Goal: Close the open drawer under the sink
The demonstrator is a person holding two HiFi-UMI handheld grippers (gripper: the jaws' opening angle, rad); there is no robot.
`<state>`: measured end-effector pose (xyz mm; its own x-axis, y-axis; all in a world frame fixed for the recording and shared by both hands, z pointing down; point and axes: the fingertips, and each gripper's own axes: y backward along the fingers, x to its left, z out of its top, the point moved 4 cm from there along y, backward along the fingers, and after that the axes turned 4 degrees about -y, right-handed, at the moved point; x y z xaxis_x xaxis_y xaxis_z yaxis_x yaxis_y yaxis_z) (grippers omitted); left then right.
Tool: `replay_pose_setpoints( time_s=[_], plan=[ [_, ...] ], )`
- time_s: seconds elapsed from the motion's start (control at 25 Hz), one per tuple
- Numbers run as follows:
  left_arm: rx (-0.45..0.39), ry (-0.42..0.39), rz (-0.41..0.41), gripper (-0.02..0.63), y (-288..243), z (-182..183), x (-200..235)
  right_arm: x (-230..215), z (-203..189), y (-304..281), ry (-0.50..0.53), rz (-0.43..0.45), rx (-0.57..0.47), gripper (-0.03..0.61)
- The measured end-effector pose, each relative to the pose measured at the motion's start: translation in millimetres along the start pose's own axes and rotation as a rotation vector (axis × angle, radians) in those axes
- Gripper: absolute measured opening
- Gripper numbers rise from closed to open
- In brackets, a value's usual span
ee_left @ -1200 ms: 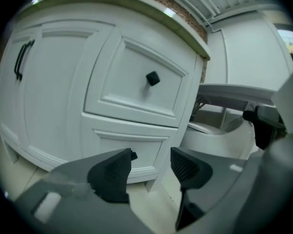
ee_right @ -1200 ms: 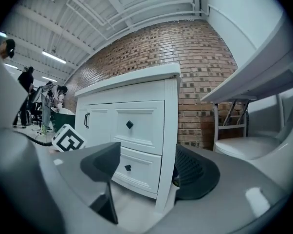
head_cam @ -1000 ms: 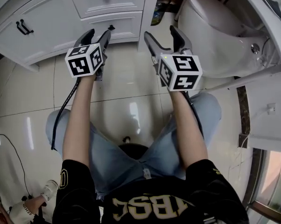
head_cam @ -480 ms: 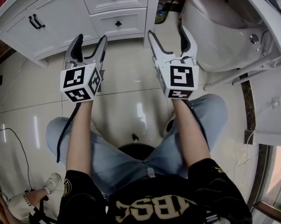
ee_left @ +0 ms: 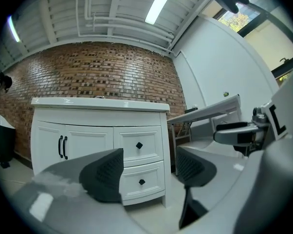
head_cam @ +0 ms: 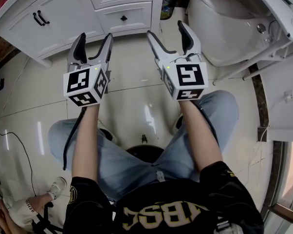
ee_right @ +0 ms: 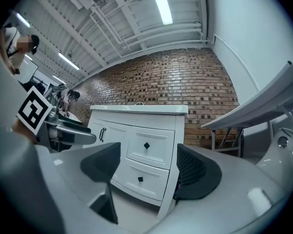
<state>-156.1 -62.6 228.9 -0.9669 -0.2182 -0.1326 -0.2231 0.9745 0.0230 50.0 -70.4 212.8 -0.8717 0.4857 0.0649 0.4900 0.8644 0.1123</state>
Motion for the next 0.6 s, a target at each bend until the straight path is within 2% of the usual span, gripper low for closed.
replay_pose_setpoints(
  time_s=[0.6],
  plan=[
    [-0.07,-0.038,-0.021,0.341,24.0,23.1,-8.3,16.4,12.5,12.2,0.065,0.037,-0.014,0.356]
  ],
)
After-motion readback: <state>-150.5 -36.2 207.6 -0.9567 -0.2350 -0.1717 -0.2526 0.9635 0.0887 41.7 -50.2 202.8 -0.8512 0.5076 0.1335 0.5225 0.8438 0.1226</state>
